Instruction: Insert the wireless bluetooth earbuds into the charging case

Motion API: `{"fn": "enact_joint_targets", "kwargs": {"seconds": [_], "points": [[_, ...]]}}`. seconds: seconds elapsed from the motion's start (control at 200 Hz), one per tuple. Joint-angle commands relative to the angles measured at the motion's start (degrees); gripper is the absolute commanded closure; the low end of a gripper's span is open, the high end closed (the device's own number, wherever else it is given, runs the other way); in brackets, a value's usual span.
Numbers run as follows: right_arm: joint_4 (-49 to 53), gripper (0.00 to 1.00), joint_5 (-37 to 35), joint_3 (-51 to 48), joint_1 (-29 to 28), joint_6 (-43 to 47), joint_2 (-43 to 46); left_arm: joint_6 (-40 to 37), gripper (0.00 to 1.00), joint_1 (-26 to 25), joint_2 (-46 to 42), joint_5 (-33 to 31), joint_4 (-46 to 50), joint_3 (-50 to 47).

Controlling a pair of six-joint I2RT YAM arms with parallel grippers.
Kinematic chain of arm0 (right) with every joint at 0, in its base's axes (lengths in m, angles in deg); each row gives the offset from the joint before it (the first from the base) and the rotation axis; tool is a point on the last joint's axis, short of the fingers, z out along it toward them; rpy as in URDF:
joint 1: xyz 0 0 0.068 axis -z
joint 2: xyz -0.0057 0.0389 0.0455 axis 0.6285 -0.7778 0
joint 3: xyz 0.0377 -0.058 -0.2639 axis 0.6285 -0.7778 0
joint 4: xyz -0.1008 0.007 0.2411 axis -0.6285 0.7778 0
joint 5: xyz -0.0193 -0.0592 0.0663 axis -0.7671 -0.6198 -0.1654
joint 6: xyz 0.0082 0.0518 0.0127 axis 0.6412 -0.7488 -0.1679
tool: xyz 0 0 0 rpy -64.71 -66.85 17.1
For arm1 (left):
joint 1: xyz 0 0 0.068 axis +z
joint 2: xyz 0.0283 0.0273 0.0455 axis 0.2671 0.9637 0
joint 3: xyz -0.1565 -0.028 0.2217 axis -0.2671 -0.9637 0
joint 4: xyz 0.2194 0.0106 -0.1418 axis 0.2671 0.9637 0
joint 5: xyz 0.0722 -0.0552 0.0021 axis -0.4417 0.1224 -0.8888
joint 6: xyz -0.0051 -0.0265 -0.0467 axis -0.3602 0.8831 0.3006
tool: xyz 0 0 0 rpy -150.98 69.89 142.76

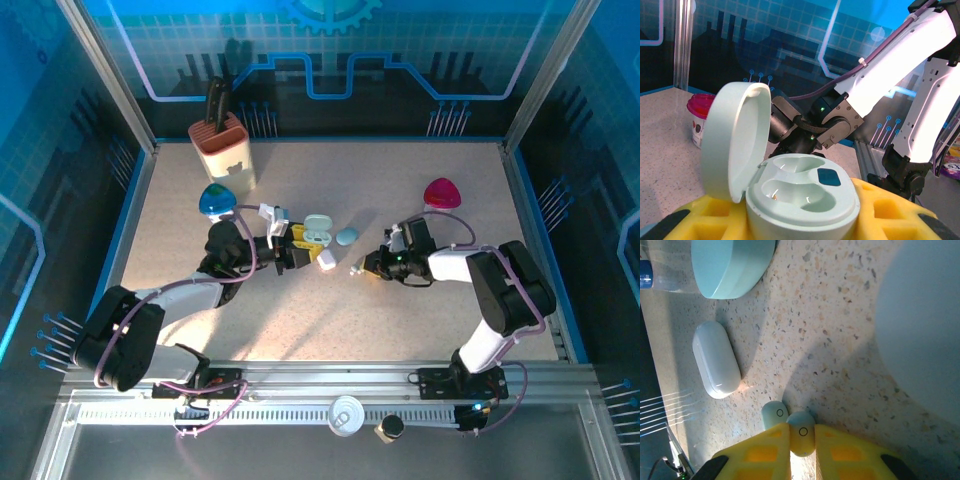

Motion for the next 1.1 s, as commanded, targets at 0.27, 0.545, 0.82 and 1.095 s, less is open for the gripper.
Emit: {"fn": "enact_joint_targets", "kwargs": {"seconds": [0.27,0.545,0.82,1.095], "points": [[13.9,0.85,-13.3,2.6,-3.5,6.1,8.7,-6.4,0.71,0.3,-1.2,-1.2,2.0,-1.3],[24.5,0.85,-21.6,7.1,-6.6,9.6,14.8,-15.1,0.71,-2.6,2.8,-13.1,2.0,-2.1],[30.1,0.85,-23.3,12.1,-10.1,10.4,20.7,-23.6,0.71,-9.0,12.3,-25.1,-0.6,-0.1],[32.0,0.85,-23.0,18.1,-14.7,9.8,25.9,-25.6,0.71,-9.6,18.2,-26.7,-3.2,1.8]]}}
